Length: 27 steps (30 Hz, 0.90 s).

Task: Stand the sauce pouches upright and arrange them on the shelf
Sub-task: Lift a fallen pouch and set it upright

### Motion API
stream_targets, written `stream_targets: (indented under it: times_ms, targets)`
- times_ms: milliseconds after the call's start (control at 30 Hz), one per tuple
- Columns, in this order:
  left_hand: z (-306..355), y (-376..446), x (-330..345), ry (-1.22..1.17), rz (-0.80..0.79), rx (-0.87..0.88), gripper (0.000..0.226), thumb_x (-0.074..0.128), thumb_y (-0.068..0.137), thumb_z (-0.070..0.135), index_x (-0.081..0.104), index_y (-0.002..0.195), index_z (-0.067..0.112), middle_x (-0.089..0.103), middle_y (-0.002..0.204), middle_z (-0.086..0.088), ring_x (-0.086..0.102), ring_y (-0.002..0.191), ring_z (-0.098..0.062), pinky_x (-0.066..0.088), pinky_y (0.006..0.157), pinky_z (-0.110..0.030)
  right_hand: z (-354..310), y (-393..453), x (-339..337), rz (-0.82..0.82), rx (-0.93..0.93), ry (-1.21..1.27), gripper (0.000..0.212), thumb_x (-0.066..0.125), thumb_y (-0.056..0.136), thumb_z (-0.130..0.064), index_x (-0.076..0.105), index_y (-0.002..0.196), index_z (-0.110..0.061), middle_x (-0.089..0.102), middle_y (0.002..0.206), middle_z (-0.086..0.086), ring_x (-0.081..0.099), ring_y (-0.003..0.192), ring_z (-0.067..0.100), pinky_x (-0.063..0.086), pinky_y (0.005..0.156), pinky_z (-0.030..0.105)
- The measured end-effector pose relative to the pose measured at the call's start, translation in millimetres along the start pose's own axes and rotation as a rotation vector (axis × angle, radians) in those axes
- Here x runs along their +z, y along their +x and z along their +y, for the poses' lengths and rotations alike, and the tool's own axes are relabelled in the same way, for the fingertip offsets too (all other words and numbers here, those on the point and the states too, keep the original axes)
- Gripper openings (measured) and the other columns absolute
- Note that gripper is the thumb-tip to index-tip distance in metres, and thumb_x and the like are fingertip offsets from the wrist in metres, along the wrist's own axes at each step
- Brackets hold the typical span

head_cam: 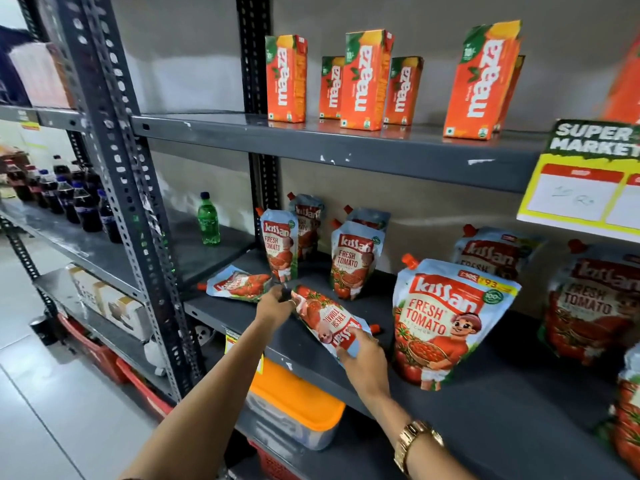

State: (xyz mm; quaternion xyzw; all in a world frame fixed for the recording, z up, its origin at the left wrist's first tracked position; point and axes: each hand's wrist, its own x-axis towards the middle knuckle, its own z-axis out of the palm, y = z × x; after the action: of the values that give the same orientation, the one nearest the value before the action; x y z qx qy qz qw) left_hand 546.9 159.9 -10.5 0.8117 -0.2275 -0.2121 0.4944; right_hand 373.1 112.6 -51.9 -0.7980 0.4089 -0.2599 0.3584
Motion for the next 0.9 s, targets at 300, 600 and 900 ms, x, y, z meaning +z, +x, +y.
stream_targets:
  times_ms: [300, 600, 900]
  targets:
    - [-25, 34, 20, -0.078, -0.073, -0.046, 0.028, 0.063, 0.086, 0.025, 0.063, 0.103, 0.003, 0.062, 0.098, -0.012, 0.055, 0.093, -0.025, 0.045, 0.088, -0.038, -1, 13, 12, -0.143, -0.055, -0.33, 0.049, 0.059, 0.085, -0.03, 0.047, 0.131, -0.018, 0.057, 0.13, 0.005, 0.05, 0.122, 0.025, 0.047, 0.094, 0.035]
    - [-30, 0, -5, 0.026, 0.014, -0.027, 0.035, 0.071, 0.079, 0.025, 0.046, 0.059, 0.01, 0.041, 0.052, -0.002, 0.037, 0.05, -0.015, 0.032, 0.056, -0.029, -2, 25, -3, -0.202, -0.009, -0.324, 0.044, 0.052, 0.085, -0.01, 0.053, 0.127, -0.023, 0.063, 0.123, 0.012, 0.057, 0.112, 0.032, 0.05, 0.091, 0.036]
    - [-40, -68, 7, 0.078, 0.012, 0.103, 0.05, 0.067, 0.082, 0.024, 0.035, 0.047, 0.008, 0.032, 0.042, -0.003, 0.026, 0.04, -0.015, 0.021, 0.044, -0.026, -7, 37, 14, 0.046, 0.153, -0.156, 0.044, 0.048, 0.082, 0.004, 0.056, 0.124, -0.008, 0.058, 0.128, 0.018, 0.053, 0.117, 0.035, 0.045, 0.096, 0.038]
